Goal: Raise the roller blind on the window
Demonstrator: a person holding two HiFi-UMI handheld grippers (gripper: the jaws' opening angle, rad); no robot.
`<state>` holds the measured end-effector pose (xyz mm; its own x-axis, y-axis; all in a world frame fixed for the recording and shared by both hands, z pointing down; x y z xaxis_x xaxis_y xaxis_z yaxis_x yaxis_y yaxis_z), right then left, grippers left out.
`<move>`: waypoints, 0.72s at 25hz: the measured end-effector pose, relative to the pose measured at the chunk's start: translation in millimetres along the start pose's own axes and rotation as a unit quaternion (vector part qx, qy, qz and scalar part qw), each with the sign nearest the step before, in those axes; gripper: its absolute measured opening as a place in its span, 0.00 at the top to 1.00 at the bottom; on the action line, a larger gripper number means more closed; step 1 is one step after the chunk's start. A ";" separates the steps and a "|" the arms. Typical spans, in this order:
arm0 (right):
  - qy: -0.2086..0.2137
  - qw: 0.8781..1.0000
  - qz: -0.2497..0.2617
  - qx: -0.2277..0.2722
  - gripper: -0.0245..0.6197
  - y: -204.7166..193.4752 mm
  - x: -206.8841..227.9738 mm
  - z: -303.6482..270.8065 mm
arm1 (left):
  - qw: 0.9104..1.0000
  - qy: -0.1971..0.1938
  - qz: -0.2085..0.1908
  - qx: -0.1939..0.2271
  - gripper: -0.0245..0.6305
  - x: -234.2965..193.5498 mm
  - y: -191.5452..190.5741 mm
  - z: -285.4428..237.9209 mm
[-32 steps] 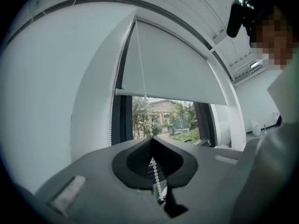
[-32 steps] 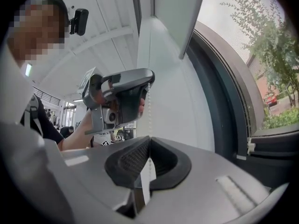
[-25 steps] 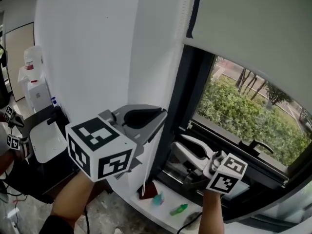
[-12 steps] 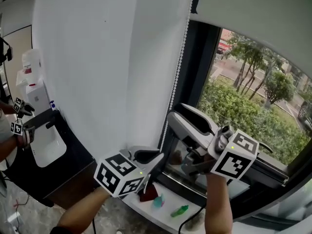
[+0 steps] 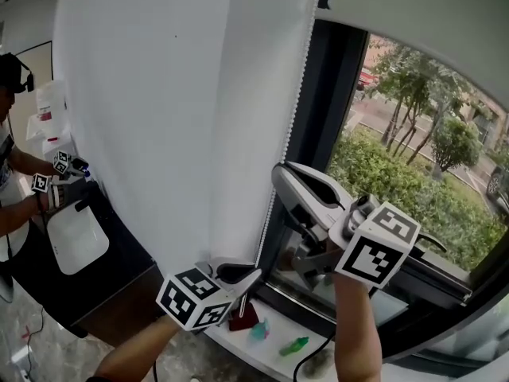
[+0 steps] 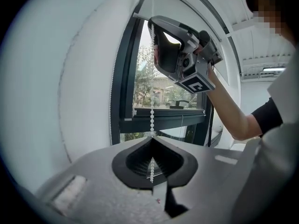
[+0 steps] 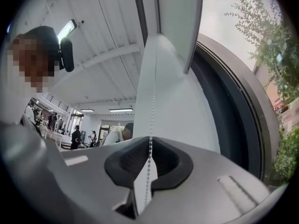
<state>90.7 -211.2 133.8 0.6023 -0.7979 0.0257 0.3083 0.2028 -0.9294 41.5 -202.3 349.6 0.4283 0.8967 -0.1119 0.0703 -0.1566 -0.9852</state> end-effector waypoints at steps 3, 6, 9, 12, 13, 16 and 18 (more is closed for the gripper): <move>0.007 1.000 -0.005 -0.001 0.93 -1.3 -0.1 -2.9 | 1.000 -0.001 -0.005 0.000 0.95 1.8 0.4 -0.5; 0.002 1.000 0.001 -0.008 0.93 -2.7 0.9 -3.1 | 1.000 -0.003 -0.012 -0.005 0.95 4.2 -0.8 -3.2; 0.002 1.000 0.009 -0.015 0.89 -1.1 0.0 -6.9 | 1.000 -0.006 -0.014 -0.007 0.94 3.9 0.2 -3.2; -0.002 1.000 0.015 -0.018 0.93 0.2 -0.9 -6.6 | 1.000 -0.006 -0.012 -0.005 0.94 3.5 -0.7 -3.8; -0.002 1.000 0.014 -0.016 0.93 0.4 -1.0 -6.1 | 1.000 -0.007 -0.011 -0.004 0.94 3.4 -0.6 -4.0; -0.002 1.000 0.009 -0.008 0.92 1.7 -1.1 -4.6 | 1.000 -0.009 -0.012 -0.005 0.94 4.8 0.2 -4.6; 0.003 1.000 0.006 -0.005 0.91 2.9 -2.6 -2.6 | 1.000 -0.009 -0.011 -0.004 0.94 6.1 -0.9 -5.1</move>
<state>88.1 -210.1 130.1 0.6021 -0.7984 0.0120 0.2938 0.2075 -0.9331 48.6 -198.8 350.5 0.4095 0.9075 -0.0930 0.0861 -0.1399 -0.9864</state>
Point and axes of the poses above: the fingertips, and each gripper's own axes: z backward along the fingers, x to its right, y out of its top, the point moved 4 cm from there along z, backward along the fingers, and after that the axes turned 8 degrees about x, right-handed, at the moved point
